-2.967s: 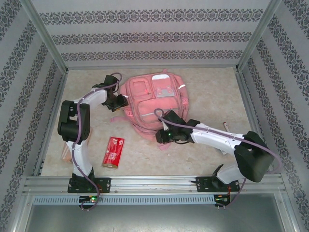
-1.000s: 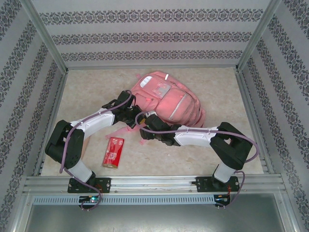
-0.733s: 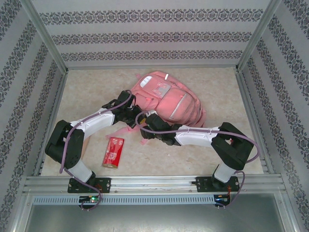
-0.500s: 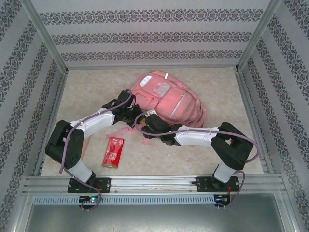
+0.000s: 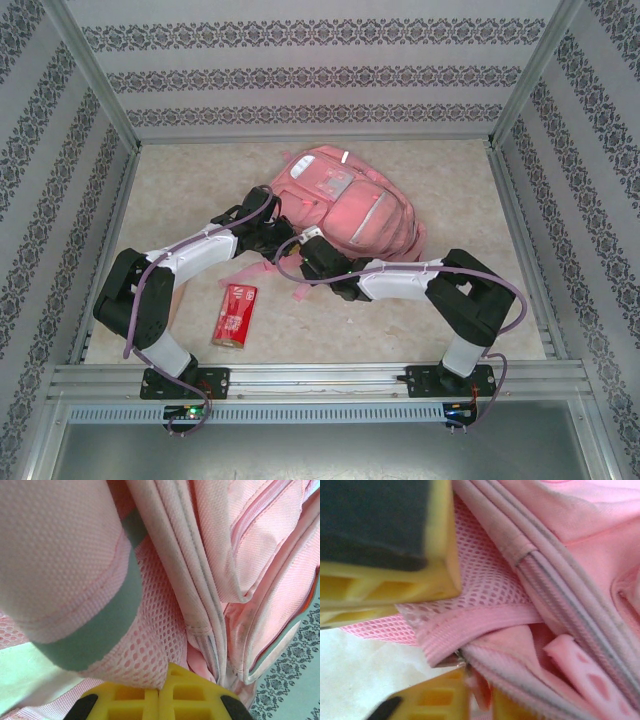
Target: Pack the student bag
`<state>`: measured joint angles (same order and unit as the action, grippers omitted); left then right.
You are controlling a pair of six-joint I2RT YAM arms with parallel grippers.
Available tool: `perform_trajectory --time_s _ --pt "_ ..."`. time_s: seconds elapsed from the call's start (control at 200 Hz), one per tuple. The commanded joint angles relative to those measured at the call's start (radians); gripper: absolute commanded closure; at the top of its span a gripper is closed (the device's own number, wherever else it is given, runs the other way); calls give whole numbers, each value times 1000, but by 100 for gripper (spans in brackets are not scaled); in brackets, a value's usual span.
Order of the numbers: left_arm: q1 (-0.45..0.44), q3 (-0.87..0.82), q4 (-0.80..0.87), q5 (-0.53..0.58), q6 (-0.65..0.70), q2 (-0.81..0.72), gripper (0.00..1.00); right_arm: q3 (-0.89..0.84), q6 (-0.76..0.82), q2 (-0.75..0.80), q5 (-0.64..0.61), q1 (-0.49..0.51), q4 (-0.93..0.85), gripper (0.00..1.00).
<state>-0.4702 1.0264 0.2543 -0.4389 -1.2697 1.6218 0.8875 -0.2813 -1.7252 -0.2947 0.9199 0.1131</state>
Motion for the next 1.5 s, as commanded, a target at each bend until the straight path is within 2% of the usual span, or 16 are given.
perform_trajectory --time_s 0.0,0.075,0.225,0.445,0.68,0.804,0.974,1.214,1.339,1.464,1.499 --pt "-17 27 43 -30 -14 -37 100 -27 50 22 35 -20 96 98" --pt "-15 38 69 -8 11 -36 100 -71 84 62 147 -18 126 100" --pt "-3 20 53 4 13 -23 100 -175 63 158 240 -34 135 100" --pt "1 23 45 9 21 0 100 -322 34 266 291 -64 147 100" --pt "3 22 37 13 24 3 100 -389 4 327 341 -76 148 100" --pt "21 24 33 11 54 17 100 -426 -70 359 414 -137 118 100" --pt "67 96 159 88 228 54 100 -505 -160 444 448 -236 76 100" --pt "161 207 280 145 527 82 100 -538 -205 589 387 -332 -75 100" --pt "230 295 322 133 682 133 100 -482 -235 535 383 -358 -145 100" --pt "299 475 401 147 841 262 100 -393 -219 441 516 -332 -165 100" --pt "315 524 408 125 865 301 91 -372 -214 420 545 -311 -155 100"
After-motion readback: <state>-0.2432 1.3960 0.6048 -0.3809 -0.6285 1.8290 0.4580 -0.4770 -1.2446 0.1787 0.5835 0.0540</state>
